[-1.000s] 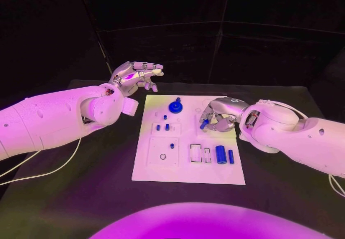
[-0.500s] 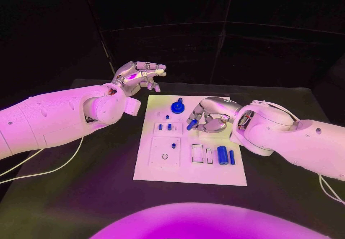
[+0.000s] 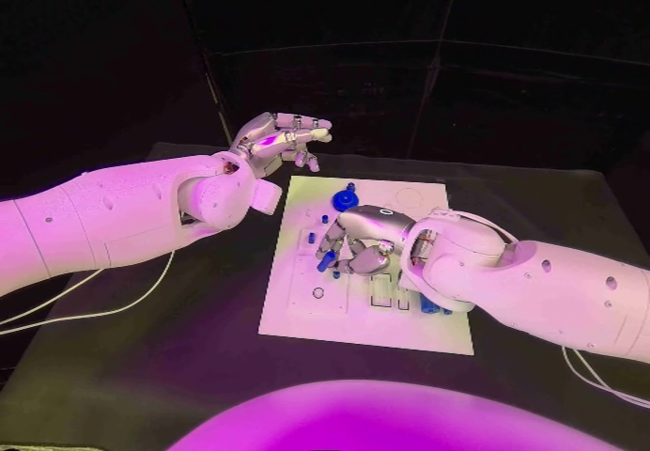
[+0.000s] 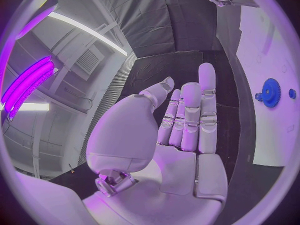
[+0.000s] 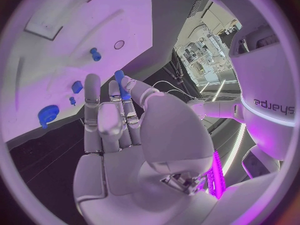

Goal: Assemble the parts on the task board

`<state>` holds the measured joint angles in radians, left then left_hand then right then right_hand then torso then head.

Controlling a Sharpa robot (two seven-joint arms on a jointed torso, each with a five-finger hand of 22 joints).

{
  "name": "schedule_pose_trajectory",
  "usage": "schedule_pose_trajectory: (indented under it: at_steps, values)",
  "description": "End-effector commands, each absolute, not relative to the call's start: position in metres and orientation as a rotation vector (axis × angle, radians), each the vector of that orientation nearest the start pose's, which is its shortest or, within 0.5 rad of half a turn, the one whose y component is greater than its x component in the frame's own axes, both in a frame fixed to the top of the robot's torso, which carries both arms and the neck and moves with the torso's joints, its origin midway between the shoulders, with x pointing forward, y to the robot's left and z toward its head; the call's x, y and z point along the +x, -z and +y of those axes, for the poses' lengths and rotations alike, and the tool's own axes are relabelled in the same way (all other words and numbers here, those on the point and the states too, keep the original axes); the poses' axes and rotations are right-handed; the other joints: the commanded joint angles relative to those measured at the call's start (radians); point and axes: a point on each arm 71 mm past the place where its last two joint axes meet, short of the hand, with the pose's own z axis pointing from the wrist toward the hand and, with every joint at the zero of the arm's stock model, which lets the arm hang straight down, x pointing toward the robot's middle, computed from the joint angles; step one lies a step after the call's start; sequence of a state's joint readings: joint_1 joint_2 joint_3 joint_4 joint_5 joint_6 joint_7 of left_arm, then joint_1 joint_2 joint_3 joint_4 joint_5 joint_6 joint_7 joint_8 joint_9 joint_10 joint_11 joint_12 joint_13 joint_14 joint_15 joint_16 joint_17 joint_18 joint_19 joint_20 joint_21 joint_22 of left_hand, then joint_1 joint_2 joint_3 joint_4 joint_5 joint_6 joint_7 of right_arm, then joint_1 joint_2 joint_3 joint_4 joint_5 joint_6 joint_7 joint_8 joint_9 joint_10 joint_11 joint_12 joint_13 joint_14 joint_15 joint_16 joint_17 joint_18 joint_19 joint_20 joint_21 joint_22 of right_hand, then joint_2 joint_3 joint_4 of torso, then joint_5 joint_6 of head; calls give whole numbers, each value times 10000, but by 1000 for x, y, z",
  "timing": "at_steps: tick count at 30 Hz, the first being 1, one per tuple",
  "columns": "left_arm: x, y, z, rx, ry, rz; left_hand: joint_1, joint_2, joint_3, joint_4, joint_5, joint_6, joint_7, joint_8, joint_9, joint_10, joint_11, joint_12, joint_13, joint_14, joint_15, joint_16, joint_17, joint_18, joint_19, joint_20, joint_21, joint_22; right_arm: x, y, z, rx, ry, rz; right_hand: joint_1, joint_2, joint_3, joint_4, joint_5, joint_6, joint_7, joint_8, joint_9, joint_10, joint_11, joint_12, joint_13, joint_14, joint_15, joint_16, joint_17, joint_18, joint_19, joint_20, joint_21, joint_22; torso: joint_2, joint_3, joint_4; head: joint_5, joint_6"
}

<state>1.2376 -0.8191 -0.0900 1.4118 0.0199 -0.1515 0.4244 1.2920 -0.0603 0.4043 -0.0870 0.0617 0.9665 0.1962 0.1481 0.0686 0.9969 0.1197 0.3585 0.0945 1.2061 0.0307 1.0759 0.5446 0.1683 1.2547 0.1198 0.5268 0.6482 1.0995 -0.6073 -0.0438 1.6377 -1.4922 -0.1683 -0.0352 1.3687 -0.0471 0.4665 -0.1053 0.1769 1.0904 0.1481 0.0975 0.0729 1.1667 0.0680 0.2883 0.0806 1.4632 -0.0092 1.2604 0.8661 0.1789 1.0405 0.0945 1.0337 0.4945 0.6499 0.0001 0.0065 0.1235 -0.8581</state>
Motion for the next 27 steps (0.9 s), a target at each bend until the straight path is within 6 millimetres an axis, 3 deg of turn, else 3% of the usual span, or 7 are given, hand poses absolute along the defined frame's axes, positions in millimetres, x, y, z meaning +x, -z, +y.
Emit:
schedule_pose_trajectory:
  at_steps: [1,4,11,27]
  values:
    - [508,181,222,-10729,16418,14416,-78,3,-65,-7,37,-38,-4,63,-8,-62,2,41,-14,-42,-9,46,4,121,-19,31,-50,-15,405,222,-41,-5576,-10448,17760,17,-79,44,-5,40,75,13,59,16,7,20,21,8,41,-55,10,10,61,-7,-55,42,11,-8,0,-8,135,-42]
    - [508,181,221,-10724,16431,14426,-78,3,-65,-7,37,-38,-4,63,-8,-62,2,41,-14,-42,-9,46,4,121,-19,31,-50,-15,403,230,-38,-5795,-10301,17971,7,-86,44,-5,43,76,14,57,15,7,21,19,9,41,-53,13,15,60,-10,-54,45,13,-11,17,-15,228,-83]
    - [508,181,220,-10713,16465,14453,-78,3,-65,-7,37,-38,-4,63,-8,-62,2,41,-14,-42,-9,46,4,121,-19,31,-50,-15,401,242,-35,-6177,-9979,18297,-23,-103,42,1,42,79,16,52,14,6,24,13,12,38,-49,13,10,58,-19,-51,51,17,-6,14,-14,367,-119]
    - [509,181,217,-10700,16507,14495,-78,9,-70,-5,37,-46,-2,68,-8,-73,4,54,-14,-56,-7,44,-17,122,-21,34,-53,-18,396,251,-29,-6562,-9757,18566,-40,-108,42,5,37,83,16,51,14,8,24,11,14,40,-48,23,30,58,-23,-49,54,20,-3,9,-3,539,-146]
